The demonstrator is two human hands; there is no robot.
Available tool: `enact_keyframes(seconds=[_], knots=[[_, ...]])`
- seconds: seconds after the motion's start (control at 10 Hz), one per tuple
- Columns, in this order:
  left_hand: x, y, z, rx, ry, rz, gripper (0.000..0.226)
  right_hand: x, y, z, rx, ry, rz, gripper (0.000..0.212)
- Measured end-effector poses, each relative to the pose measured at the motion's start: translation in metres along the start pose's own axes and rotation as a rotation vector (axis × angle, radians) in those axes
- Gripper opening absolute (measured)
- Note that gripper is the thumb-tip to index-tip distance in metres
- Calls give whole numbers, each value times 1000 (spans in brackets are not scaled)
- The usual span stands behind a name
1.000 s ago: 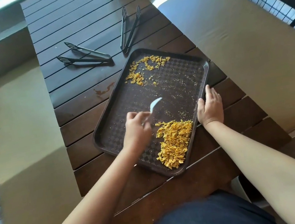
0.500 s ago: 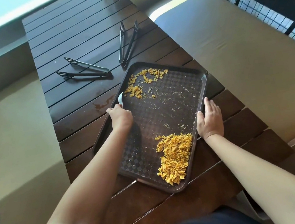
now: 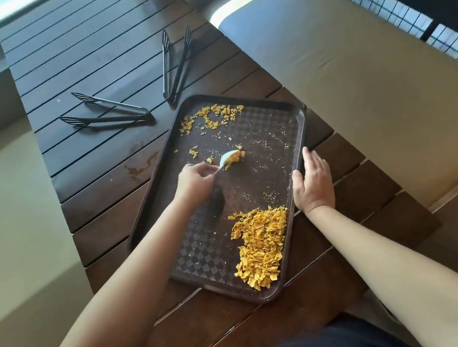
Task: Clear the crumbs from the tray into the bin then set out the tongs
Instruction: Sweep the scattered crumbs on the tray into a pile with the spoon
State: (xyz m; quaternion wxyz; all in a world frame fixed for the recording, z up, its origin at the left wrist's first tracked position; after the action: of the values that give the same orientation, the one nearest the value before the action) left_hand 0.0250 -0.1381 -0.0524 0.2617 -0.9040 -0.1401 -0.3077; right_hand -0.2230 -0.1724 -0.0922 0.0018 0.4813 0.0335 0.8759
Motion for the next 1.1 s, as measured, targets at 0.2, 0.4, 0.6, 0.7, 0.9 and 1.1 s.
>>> enact_keyframes(seconds=[0.2,0.4,0.6,0.7,0.9,1.1], knots=[[38,-4,19,102,-124,-358,36,0,0,0,4,9,-2,62],[44,-5,20,160,-79,-369,40,0,1,1,13,8,-5,62],[13,-22,10,78,-107,-215,37,0,0,1,15,1,-4,62],[-3,-31,4,30,-93,-134,34,0,0,1,13,1,-5,62],[22,-19,4,52,-147,-293,36,0,0,1,15,-3,-2,62],[9,-19,3,55,-83,-199,35,0,0,1,14,-8,4,62]])
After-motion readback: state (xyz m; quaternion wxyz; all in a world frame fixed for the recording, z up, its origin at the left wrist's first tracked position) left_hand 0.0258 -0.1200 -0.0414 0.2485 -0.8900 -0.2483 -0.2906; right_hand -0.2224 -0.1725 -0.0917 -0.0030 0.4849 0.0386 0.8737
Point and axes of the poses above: each hand's wrist, its own y-axis towards the middle knuckle, its own x-axis out of the back of the hand, z = x × y, the point moved 5 cm from there along y, towards the middle knuckle, and after that the axes turned 5 degrees about -y, right-handed, at the moved point
